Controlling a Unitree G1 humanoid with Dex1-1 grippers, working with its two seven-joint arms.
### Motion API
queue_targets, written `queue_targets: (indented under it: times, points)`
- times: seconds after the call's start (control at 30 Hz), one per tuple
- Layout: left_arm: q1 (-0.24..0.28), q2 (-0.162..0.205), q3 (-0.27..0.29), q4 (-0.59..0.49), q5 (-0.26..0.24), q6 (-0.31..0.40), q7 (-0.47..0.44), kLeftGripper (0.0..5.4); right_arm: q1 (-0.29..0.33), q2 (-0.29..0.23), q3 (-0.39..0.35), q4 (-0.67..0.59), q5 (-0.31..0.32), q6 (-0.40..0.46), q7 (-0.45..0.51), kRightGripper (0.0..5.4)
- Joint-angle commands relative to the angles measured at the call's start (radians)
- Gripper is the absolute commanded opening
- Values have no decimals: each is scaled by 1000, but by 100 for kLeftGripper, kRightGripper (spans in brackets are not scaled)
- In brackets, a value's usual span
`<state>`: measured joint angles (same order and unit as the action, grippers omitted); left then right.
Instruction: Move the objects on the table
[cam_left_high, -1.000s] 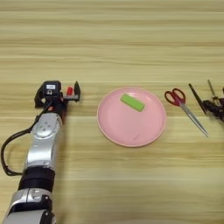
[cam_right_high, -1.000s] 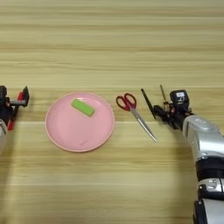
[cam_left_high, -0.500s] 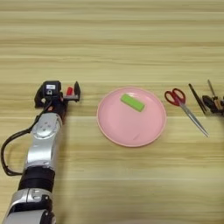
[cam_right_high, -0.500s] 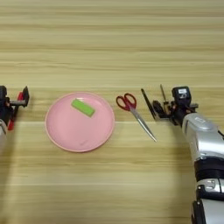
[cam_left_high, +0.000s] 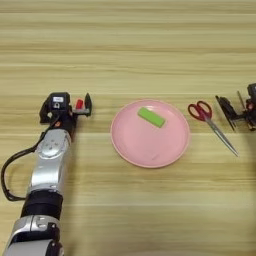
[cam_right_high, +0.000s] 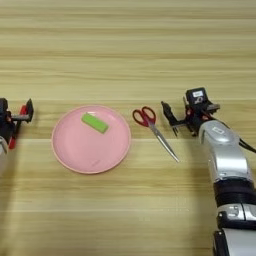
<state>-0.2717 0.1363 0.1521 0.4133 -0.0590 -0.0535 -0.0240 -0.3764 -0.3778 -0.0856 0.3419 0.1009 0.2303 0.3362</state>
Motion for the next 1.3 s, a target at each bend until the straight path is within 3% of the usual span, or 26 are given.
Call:
queue_targets:
  times: [0.03, 0.47, 0.8, 1.3]
  points:
    - [-15, 1, -3, 7, 0, 3, -3, 540, -13, 16, 53, -68, -23, 14, 21, 537]
    - [-13, -1, -7, 13, 4, -2, -1, 540, -82, 62, 215, -118, -105, 51, 75, 537]
    - [-11, -6, -8, 16, 4, -6, 3, 540, -150, 91, 286, -62, -146, 54, 119, 537]
    - [-3, -10, -8, 3, 3, -2, 6, 540, -232, 130, 387, 101, -266, -10, 129, 537]
